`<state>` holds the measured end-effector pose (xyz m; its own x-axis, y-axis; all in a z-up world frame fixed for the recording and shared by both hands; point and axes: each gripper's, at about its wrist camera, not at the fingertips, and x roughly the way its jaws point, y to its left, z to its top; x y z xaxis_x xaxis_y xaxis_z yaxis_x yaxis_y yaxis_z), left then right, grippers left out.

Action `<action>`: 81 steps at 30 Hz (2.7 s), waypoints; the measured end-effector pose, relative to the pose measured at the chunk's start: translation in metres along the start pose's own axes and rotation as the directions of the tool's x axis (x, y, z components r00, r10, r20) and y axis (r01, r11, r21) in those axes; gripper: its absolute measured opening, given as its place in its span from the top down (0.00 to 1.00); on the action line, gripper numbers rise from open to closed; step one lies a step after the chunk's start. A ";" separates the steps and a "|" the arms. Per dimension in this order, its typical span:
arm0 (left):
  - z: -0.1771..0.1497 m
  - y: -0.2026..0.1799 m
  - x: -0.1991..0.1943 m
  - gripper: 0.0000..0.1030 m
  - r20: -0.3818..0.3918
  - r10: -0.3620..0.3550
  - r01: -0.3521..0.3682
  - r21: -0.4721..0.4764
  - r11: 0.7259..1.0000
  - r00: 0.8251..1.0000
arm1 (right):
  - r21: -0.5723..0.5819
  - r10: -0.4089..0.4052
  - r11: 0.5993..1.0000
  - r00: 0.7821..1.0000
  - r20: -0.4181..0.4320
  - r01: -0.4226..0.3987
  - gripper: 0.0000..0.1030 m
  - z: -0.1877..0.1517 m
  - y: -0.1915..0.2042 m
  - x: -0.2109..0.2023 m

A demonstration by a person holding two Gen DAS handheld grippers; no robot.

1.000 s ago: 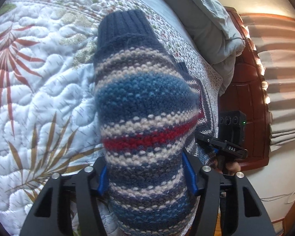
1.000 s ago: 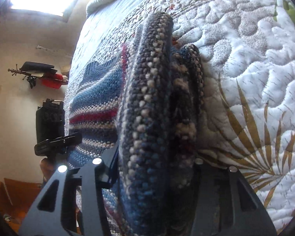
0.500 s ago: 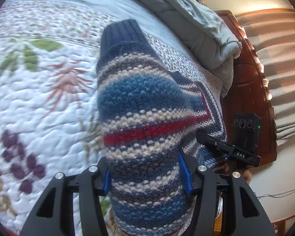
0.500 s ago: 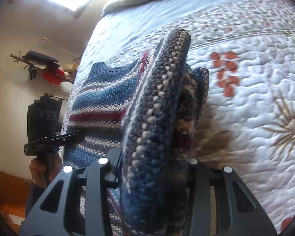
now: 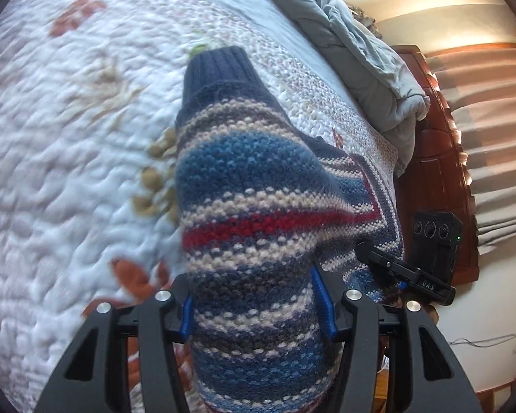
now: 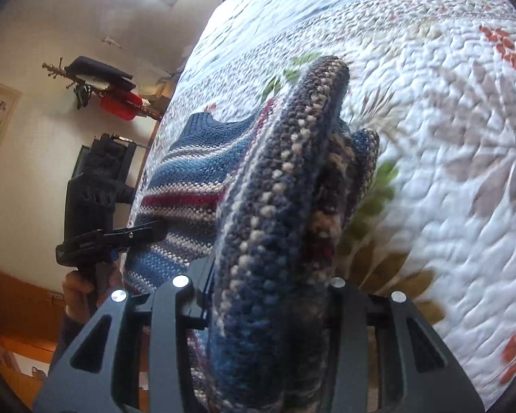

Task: Fold small clothes

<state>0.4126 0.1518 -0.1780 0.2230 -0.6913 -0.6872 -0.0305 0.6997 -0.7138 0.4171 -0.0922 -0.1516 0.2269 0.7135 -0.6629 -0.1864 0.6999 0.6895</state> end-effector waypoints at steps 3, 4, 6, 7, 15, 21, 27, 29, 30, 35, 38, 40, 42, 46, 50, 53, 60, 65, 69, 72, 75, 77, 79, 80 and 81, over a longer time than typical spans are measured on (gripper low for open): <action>-0.027 0.018 -0.011 0.47 0.002 -0.014 0.014 0.004 1.000 1.000 | -0.010 0.000 1.000 1.000 0.001 0.000 0.64 -0.024 0.015 0.009; -0.036 0.023 -0.012 0.47 0.004 -0.021 0.021 0.003 1.000 1.000 | -0.016 -0.004 1.000 1.000 0.002 0.004 0.64 -0.031 0.018 0.011; -0.048 0.031 -0.011 0.47 0.004 -0.032 0.032 0.000 0.999 0.999 | -0.029 -0.023 0.999 1.000 0.000 0.023 0.64 -0.043 0.024 0.017; -0.051 0.033 -0.009 0.47 0.004 -0.036 0.036 -0.001 0.999 0.999 | -0.030 -0.028 0.999 1.000 -0.002 0.028 0.64 -0.043 0.026 0.021; -0.067 0.055 0.008 0.47 0.019 -0.067 0.068 -0.022 0.997 0.998 | 0.025 -0.039 0.999 0.999 -0.008 0.039 0.63 -0.057 0.003 0.052; -0.076 0.067 0.001 0.40 0.036 -0.073 0.074 -0.025 0.997 0.997 | 0.029 -0.014 0.999 0.998 -0.055 0.016 0.33 -0.057 -0.019 0.046; -0.101 0.045 -0.053 0.28 0.196 -0.045 0.030 0.079 0.996 0.979 | 0.062 -0.007 0.998 0.998 0.063 0.003 0.24 -0.024 -0.039 -0.010; -0.113 0.036 -0.066 0.28 0.255 -0.054 0.029 0.100 0.995 0.965 | 0.081 -0.002 0.997 0.998 0.068 -0.004 0.25 -0.011 -0.040 -0.010; -0.122 0.029 -0.073 0.27 0.284 -0.071 0.038 0.121 0.992 0.956 | 0.091 0.005 0.996 0.998 0.062 -0.011 0.28 0.000 -0.040 -0.005; -0.159 -0.008 -0.067 0.27 0.294 -0.156 0.077 0.262 0.962 0.943 | 0.035 -0.010 0.999 1.000 0.006 0.010 0.81 0.022 -0.029 0.024; -0.172 -0.012 -0.052 0.27 0.288 -0.151 0.066 0.285 0.956 0.946 | -0.083 -0.075 0.993 0.995 0.061 0.080 0.91 0.028 -0.013 0.021; -0.179 -0.007 -0.043 0.27 0.282 -0.146 0.069 0.266 0.962 0.948 | -0.142 -0.063 0.987 0.991 0.119 0.080 0.91 0.026 -0.008 0.011; -0.182 0.001 -0.034 0.27 0.280 -0.146 0.076 0.244 0.967 0.949 | -0.120 -0.080 0.988 0.987 0.143 0.097 0.91 0.027 -0.014 0.016; -0.188 0.011 -0.027 0.27 0.278 -0.158 0.098 0.220 0.971 0.947 | -0.053 -0.141 0.988 0.987 0.083 0.145 0.90 0.027 -0.050 0.049; -0.189 0.009 -0.025 0.23 0.281 -0.160 0.103 0.208 0.973 0.946 | 0.003 -0.082 0.997 0.988 0.128 0.082 0.61 0.017 -0.058 0.035; -0.189 0.011 -0.027 0.21 0.284 -0.161 0.104 0.206 0.973 0.945 | -0.001 -0.063 0.998 0.983 0.174 0.065 0.60 -0.002 -0.050 0.005; -0.190 0.010 -0.022 0.15 0.275 -0.143 0.090 0.197 0.976 0.951 | -0.104 -0.042 0.993 0.993 0.114 0.054 0.75 -0.050 -0.022 -0.001; -0.190 0.012 -0.023 0.14 0.271 -0.134 0.100 0.137 0.986 0.953 | -0.103 -0.128 0.985 0.985 0.119 0.141 0.78 -0.060 -0.030 0.002; -0.199 0.004 -0.032 0.08 0.291 -0.135 0.095 0.145 0.985 0.947 | -0.194 -0.056 0.977 0.985 0.163 0.088 0.77 -0.106 0.007 -0.033; -0.199 0.007 -0.027 0.07 0.273 -0.106 0.075 0.120 0.990 0.956 | -0.210 -0.089 0.970 0.984 0.153 0.120 0.77 -0.142 0.012 -0.032; -0.197 0.010 -0.023 0.07 0.263 -0.103 0.077 0.106 0.991 0.959 | -0.159 -0.149 0.973 0.982 0.116 0.166 0.80 -0.157 -0.007 -0.011; -0.196 0.013 -0.020 0.07 0.253 -0.106 0.087 0.085 0.993 0.962 | -0.134 -0.172 0.974 0.981 0.091 0.183 0.82 -0.162 -0.018 0.001; -0.197 0.013 -0.021 0.07 0.256 -0.094 0.083 0.050 0.995 0.962 | -0.150 -0.186 0.968 0.975 0.119 0.203 0.81 -0.166 -0.008 -0.005; -0.200 0.010 -0.025 0.07 0.264 -0.076 0.067 0.041 0.997 0.962 | -0.154 -0.178 0.968 0.975 0.134 0.198 0.77 -0.169 -0.001 -0.012; -0.205 0.006 -0.030 0.07 0.270 -0.050 0.042 0.038 0.998 0.962 | -0.165 -0.174 0.966 0.972 0.157 0.200 0.75 -0.174 0.008 -0.020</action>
<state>0.2060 0.1398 -0.1897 0.4791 -0.6512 -0.5885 0.0156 0.6767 -0.7361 0.2450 -0.0955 -0.1835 0.4028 0.5665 -0.7189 -0.2928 0.8239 0.4852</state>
